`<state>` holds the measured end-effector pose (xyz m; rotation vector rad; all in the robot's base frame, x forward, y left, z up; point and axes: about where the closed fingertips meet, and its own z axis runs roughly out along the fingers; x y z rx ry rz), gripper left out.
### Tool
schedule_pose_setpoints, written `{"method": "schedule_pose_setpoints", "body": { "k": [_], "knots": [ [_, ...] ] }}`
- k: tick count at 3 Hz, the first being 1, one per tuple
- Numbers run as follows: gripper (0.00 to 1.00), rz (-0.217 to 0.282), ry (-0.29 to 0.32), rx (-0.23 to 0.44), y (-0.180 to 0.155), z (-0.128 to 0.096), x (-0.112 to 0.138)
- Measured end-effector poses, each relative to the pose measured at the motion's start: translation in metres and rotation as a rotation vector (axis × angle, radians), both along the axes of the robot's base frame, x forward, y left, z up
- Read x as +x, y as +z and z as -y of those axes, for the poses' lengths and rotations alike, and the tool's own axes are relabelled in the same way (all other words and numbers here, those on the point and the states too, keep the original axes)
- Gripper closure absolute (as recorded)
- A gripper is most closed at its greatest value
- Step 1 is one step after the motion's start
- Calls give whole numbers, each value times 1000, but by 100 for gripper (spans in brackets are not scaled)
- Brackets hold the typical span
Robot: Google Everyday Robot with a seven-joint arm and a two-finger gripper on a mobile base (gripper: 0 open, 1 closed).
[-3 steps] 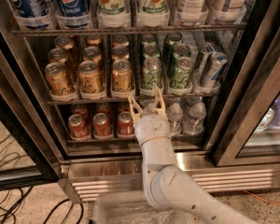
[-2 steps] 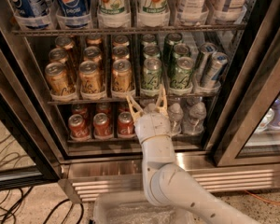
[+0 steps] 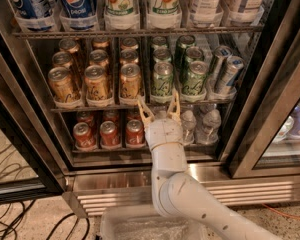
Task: Pick green can from middle shelf of fridge
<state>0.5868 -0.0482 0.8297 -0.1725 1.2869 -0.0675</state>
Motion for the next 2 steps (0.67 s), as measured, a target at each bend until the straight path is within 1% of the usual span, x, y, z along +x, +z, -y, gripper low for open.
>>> {"method": "schedule_pose_setpoints", "body": {
  "k": [1, 2],
  "knots": [
    [41, 9, -27, -2, 2, 9, 10],
    [42, 15, -28, -8, 5, 11, 20]
  ]
}}
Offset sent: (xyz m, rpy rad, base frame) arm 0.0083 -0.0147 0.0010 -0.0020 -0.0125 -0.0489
